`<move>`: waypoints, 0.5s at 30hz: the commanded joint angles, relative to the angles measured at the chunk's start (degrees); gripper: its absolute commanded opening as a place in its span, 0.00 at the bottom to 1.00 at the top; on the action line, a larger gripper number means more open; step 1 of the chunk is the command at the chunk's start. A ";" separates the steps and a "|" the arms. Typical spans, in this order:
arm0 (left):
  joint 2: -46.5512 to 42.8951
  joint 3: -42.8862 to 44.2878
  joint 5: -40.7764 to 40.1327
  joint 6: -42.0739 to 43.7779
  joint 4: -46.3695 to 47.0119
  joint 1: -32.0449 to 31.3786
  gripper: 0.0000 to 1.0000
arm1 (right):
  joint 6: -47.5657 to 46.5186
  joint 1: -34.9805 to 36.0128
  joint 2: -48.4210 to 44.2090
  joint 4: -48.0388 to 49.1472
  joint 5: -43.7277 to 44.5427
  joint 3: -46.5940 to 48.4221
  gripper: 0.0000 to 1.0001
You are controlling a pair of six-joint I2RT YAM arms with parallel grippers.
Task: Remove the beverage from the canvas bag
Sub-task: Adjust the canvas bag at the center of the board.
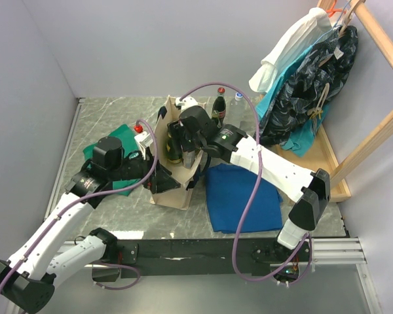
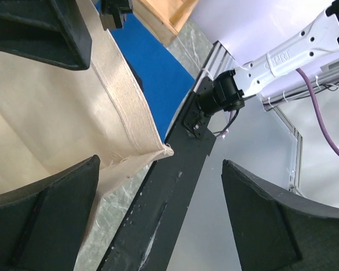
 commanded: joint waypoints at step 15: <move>2.47 -2.60 4.84 2.76 -4.24 -0.49 0.91 | 2.56 0.24 2.65 -4.15 0.85 -1.04 0.70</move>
